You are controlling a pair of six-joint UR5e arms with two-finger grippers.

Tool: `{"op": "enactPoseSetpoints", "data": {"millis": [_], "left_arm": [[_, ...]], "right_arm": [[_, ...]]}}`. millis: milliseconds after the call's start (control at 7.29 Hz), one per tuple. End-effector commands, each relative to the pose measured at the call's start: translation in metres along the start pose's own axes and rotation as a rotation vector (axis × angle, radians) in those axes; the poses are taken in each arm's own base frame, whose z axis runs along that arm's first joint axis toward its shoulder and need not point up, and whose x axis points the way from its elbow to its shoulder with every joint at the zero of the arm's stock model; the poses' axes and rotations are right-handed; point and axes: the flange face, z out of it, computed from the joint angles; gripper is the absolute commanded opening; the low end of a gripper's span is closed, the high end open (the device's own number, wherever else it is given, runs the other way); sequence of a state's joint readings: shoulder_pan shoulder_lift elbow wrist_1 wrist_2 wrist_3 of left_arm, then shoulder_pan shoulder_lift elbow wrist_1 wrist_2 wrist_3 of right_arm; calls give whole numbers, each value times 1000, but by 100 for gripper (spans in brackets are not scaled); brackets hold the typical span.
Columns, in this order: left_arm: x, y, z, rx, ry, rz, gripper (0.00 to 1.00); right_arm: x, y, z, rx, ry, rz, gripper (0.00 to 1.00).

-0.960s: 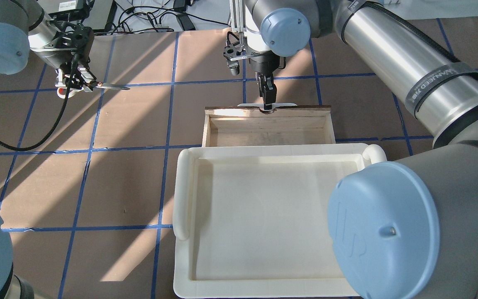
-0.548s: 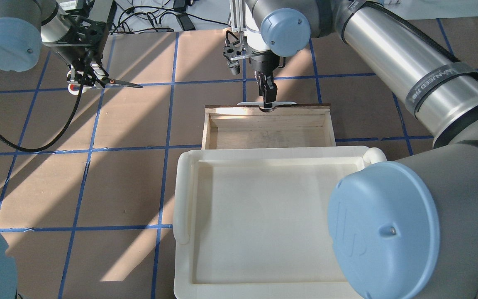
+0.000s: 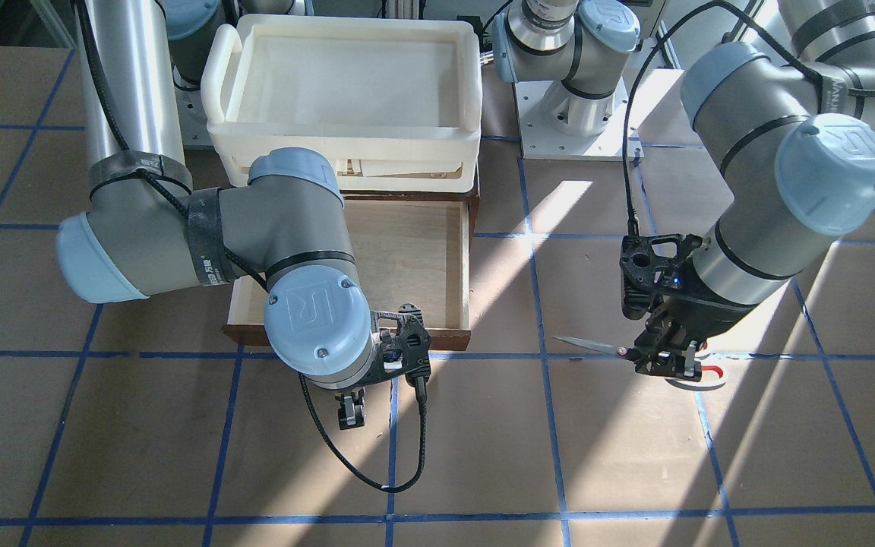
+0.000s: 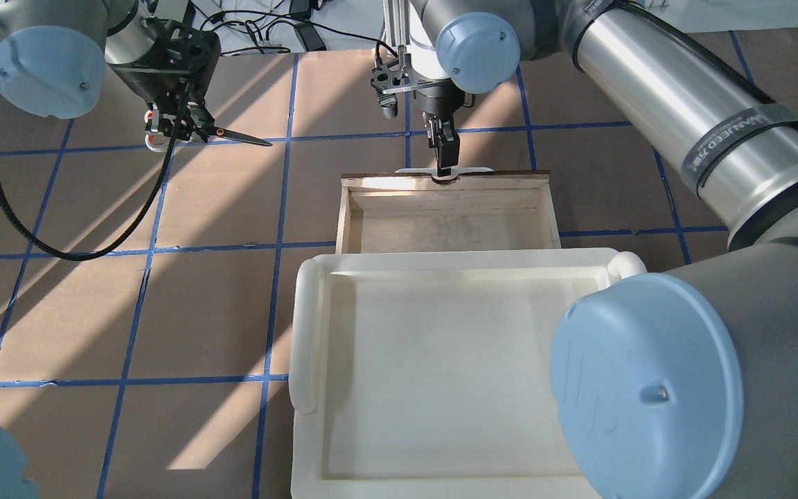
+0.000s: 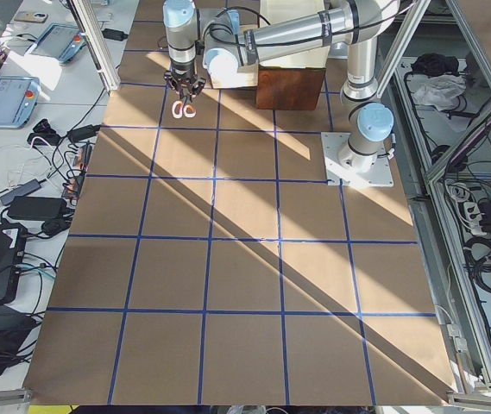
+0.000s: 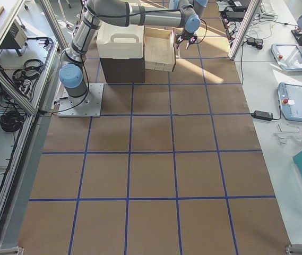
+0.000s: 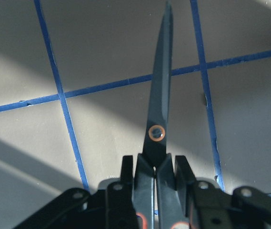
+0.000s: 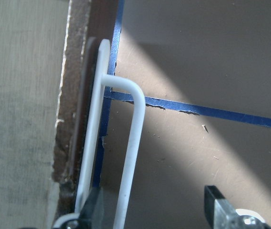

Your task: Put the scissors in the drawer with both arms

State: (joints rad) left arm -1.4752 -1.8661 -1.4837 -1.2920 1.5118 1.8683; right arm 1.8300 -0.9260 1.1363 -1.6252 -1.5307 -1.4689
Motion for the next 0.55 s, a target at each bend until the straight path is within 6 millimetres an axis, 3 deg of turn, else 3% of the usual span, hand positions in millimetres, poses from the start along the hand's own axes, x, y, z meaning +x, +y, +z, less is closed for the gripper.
{"op": "enactPoseSetpoints", "data": {"millis": [0,274,411], "left_arm": [[3,-37,-7,7,3,54,0],[8,-70,-10,51,13,42,0],[11,-92,-5,53,24,58,0]], "right_arm": [[-17,0,-42,12,64,32,100],[-56,13,-99,25,136,200,100],[-83,37,-111,34,129,315,100]]}}
